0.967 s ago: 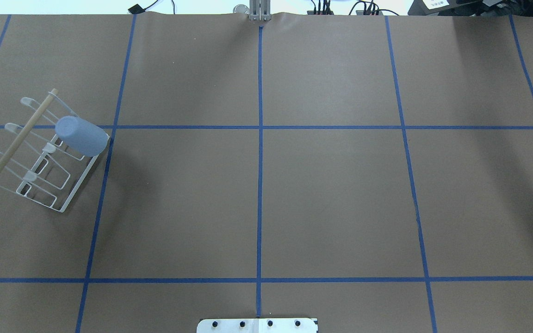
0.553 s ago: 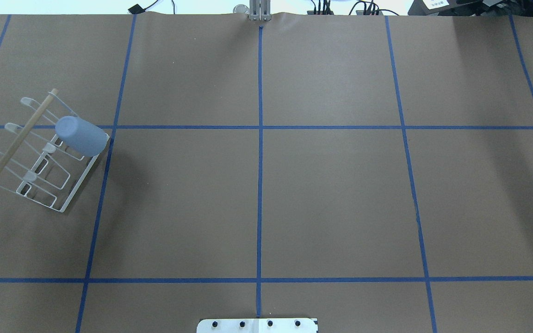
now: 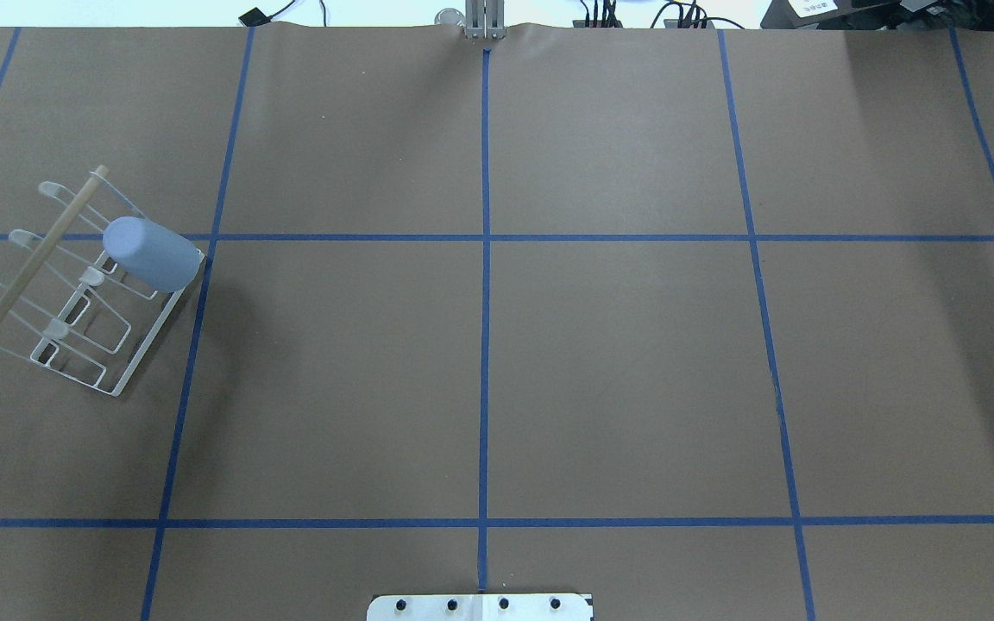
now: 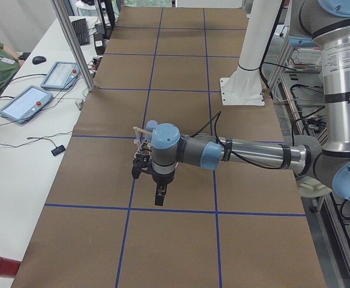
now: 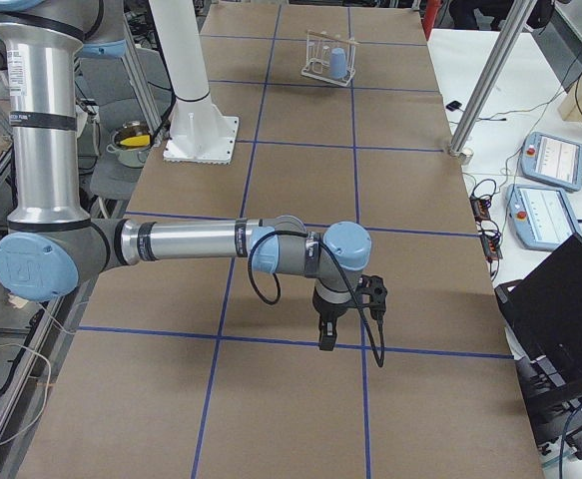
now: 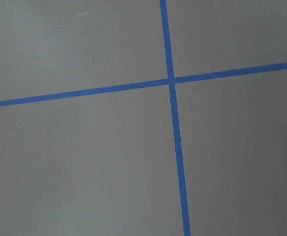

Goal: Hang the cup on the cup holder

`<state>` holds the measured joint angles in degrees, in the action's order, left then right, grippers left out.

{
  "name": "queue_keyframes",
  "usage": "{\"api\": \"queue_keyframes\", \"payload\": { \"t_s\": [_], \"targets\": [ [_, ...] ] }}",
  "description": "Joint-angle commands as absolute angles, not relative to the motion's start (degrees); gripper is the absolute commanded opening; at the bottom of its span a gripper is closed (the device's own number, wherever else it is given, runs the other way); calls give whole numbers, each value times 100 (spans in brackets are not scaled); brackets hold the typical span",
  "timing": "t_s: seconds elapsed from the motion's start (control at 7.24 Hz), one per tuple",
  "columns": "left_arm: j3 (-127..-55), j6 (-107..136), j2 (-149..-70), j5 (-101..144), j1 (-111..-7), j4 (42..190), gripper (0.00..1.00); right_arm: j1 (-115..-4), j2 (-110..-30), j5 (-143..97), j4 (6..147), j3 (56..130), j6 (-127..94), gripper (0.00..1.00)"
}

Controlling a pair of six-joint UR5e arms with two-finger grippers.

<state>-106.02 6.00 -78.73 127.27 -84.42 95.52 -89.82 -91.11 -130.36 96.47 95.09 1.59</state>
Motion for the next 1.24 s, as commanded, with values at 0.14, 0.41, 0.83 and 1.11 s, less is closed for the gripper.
{"api": "queue_keyframes", "payload": {
  "t_s": [0.14,0.41,0.83,1.11],
  "targets": [
    [-10530,606,-7814,13017,-8525,9492,98,-8982,-9123,-13087,9448,9483,88,100],
    [-10486,598,-7779,13025,-8543,9501,98,-8982,-9123,-13165,9457,9501,79,100],
    [-10459,598,-7743,13491,-8736,9492,99,-8982,-9114,-13201,9457,9501,79,100],
    [-10398,606,-7822,13491,-8736,9492,99,-8982,-9106,-13219,9457,9501,79,100]
  ]
}}
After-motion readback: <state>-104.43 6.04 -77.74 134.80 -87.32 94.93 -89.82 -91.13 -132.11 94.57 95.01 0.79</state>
